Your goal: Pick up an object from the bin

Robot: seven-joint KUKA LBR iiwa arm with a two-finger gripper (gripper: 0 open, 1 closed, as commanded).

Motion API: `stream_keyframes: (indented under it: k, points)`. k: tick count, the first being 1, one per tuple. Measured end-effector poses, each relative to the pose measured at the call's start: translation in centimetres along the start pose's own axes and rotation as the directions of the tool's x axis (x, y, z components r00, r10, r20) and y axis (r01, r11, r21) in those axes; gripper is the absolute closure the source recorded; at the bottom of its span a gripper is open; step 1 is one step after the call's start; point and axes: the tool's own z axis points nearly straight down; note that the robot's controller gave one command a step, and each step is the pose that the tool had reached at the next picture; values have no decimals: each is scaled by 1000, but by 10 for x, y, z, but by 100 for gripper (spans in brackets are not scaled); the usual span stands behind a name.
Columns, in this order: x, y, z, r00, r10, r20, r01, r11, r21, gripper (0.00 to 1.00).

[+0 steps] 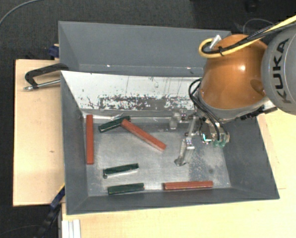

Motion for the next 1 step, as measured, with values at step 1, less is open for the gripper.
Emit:
stream_keyframes:
  k: [1]
  points:
    - [-57,51,153,987,160,4,-160,987,-1,0]
